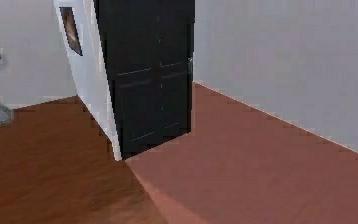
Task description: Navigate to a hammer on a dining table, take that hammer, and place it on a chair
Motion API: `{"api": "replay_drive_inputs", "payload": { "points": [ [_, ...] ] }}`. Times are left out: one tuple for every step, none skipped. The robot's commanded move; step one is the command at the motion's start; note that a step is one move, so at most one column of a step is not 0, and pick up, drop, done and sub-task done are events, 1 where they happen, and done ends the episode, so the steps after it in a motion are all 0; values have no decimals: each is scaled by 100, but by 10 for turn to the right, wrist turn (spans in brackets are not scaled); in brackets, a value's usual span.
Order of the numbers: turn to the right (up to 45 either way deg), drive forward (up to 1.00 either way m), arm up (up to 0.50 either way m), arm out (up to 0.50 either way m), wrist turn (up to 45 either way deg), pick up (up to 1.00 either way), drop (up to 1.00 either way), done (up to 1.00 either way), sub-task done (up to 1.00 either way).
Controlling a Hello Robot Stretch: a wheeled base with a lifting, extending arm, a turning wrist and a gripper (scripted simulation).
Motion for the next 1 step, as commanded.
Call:
{"api": "replay_drive_inputs", "payload": {
  "points": [
    [0, 40, 0, 0, 0, 0, 0, 0, 0]
  ]
}}
